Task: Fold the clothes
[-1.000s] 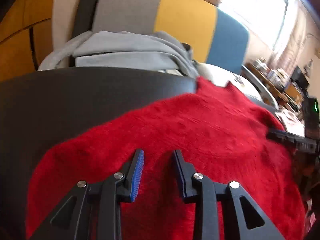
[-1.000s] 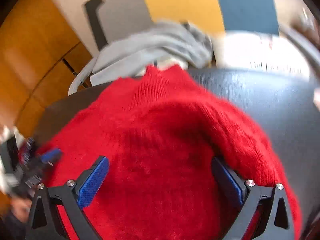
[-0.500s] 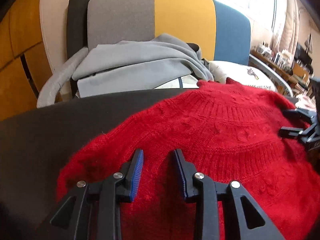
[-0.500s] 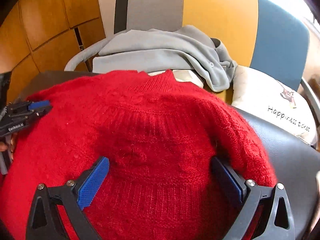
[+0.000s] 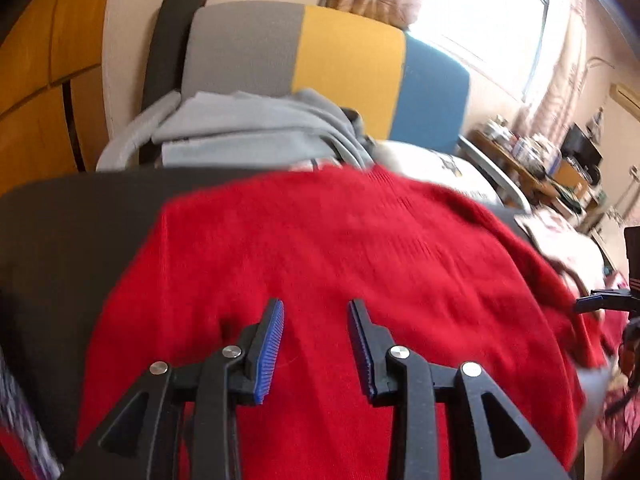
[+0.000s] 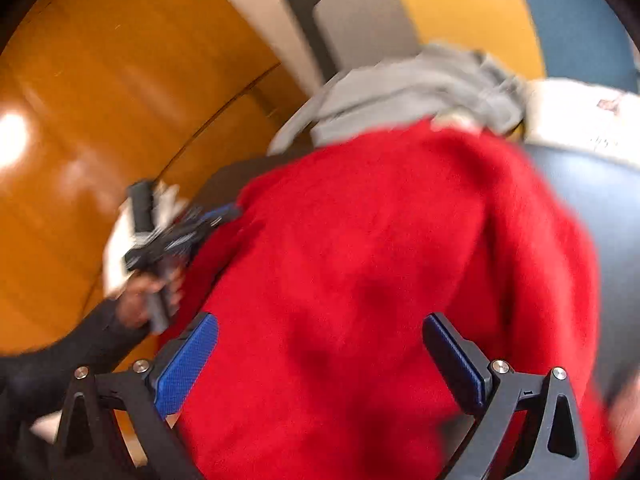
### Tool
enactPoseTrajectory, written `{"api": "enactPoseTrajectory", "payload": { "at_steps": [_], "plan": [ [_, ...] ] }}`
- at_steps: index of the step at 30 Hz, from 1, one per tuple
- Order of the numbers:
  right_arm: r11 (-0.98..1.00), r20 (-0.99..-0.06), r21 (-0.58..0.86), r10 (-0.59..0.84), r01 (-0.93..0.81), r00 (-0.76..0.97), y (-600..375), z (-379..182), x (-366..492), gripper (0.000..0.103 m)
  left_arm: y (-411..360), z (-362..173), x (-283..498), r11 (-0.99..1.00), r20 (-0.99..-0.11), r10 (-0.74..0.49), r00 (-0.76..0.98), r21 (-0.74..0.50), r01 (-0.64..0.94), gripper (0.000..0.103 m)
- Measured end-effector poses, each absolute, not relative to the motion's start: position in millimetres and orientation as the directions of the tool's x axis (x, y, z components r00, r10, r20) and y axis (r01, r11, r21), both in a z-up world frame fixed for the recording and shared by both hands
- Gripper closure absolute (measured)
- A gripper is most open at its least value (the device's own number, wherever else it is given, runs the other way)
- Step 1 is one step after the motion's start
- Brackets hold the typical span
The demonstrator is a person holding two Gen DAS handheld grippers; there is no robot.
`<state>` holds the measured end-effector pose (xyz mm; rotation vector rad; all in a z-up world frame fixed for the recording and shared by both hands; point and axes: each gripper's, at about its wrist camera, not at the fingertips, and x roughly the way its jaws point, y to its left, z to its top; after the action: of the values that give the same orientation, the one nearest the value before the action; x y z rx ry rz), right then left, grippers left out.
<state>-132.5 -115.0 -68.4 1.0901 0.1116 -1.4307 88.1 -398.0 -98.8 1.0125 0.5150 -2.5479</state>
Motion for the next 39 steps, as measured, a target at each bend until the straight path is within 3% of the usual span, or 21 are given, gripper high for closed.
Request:
{"api": "enactPoseTrajectory", "payload": {
  "at_steps": [8,10,14,25,28,31,35,37,39],
  "plan": [
    [-0.35,-0.824,0.405,-0.541,0.844,0.171,-64,-132,-67,0.0,-330,-126,167,-0.841,-0.746,-0.131,-0.653,-0.265,0.472,0.069],
    [-0.353,-0.807,0.386,-0.577,0.852,0.127,-47,-137,-58,0.0,-324,-139,178,-0.835,-0.78,-0.133,-0.612,-0.244,0.493,0.068],
    [-0.415,-0.838,0.322,-0.543,0.851,0.053,-16,-140,-37,0.0,-310,-149,197,-0.862,-0.764,-0.223,-0.605,-0.135,0.488,0.068],
    [-0.476,-0.906,0.172,-0.421,0.862,-0.052,39,-147,34,0.0,-300,-145,204,-0.862,-0.766,-0.249,-0.592,-0.103,0.496,0.067],
    [-0.481,-0.912,0.191,-0.41,0.856,-0.026,41,-144,38,0.0,-303,-135,209,-0.851,-0.771,-0.209,-0.602,-0.16,0.5,0.067],
    [-0.495,-0.869,0.289,-0.494,0.82,0.008,40,-122,28,0.0,-304,-123,213,-0.845,-0.737,-0.195,-0.647,-0.208,0.492,0.067],
    [-0.447,-0.687,0.458,-0.726,0.768,-0.012,24,-77,2,0.0,-302,-122,196,-0.86,-0.731,-0.216,-0.648,-0.171,0.48,0.067],
    [-0.459,-0.634,0.46,-0.769,0.76,-0.08,8,-71,-15,0.0,-301,-126,186,-0.869,-0.743,-0.214,-0.634,-0.152,0.471,0.067],
    [-0.506,-0.641,0.39,-0.749,0.769,-0.167,-20,-76,-29,0.0,-296,-137,186,-0.87,-0.767,-0.234,-0.598,-0.11,0.481,0.067]
  ]
}}
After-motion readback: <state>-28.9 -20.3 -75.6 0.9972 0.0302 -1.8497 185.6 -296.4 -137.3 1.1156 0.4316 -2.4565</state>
